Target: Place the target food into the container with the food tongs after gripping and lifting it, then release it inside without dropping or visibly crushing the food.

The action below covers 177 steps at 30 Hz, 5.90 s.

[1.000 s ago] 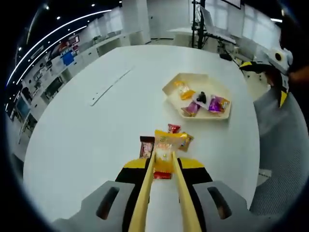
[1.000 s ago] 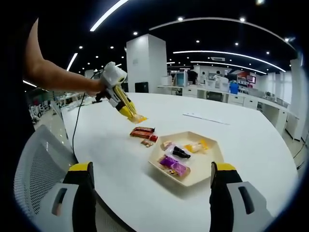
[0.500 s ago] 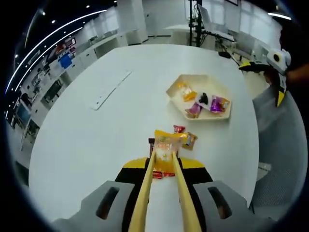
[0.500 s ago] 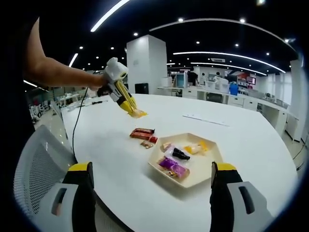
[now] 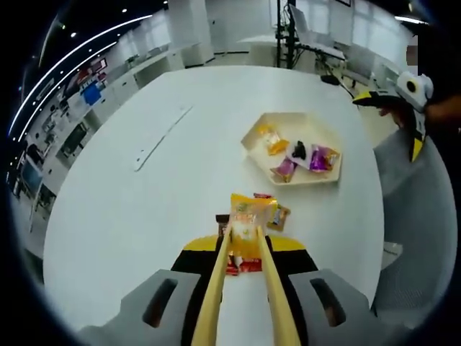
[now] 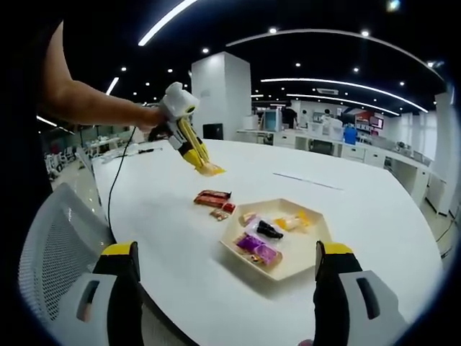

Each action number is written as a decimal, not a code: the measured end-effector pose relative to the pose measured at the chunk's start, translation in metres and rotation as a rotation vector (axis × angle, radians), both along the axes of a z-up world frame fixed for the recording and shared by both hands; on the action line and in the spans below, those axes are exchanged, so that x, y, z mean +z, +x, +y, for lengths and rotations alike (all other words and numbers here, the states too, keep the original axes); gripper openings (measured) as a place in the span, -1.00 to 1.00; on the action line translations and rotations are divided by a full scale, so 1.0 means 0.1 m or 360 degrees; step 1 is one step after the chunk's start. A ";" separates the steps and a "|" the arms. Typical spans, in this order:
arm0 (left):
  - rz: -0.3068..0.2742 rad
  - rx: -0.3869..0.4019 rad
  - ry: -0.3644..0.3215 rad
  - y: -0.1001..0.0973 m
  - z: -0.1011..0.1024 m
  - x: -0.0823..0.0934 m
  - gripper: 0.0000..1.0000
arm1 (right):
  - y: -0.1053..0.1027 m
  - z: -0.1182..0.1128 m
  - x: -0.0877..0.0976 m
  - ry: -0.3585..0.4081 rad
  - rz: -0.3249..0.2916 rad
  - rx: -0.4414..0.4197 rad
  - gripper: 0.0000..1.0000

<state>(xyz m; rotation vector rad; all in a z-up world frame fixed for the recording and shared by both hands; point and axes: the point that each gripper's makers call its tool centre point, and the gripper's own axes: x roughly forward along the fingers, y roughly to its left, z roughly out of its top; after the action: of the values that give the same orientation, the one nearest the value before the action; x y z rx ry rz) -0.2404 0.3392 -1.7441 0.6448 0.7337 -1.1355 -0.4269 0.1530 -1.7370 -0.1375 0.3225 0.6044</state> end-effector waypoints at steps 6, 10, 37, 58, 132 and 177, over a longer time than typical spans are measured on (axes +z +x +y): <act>0.0005 -0.0035 -0.0005 -0.01 -0.18 0.01 -0.61 | 0.00 -0.01 0.01 -0.0012 -0.0017 -0.0002 0.99; 0.0005 -0.0067 -0.0012 -0.01 -0.33 0.02 -0.61 | 0.00 -0.01 0.01 -0.0012 -0.0019 -0.0002 0.99; 0.0011 -0.0168 -0.0109 -0.05 -1.50 0.01 -0.63 | 0.01 -0.04 0.04 -0.0024 -0.0048 -0.0023 0.99; -0.0047 -0.0313 -0.0202 -0.11 -1.76 0.08 -0.50 | 0.02 -0.05 0.04 -0.0020 -0.0048 -0.0035 0.99; -0.0189 0.0009 -0.0399 -0.40 -0.22 -0.10 -0.48 | 0.01 0.01 0.00 -0.0017 -0.0014 0.0008 0.99; 0.0004 -0.0382 -0.0149 -0.43 -0.53 -0.93 -0.62 | 0.01 0.00 -0.02 0.0012 0.0025 -0.0009 0.99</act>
<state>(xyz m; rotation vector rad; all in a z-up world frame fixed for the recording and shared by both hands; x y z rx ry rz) -0.2839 0.2859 -1.8373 0.6642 0.6123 -1.3831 -0.4259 0.1528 -1.7394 -0.1249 0.3355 0.6012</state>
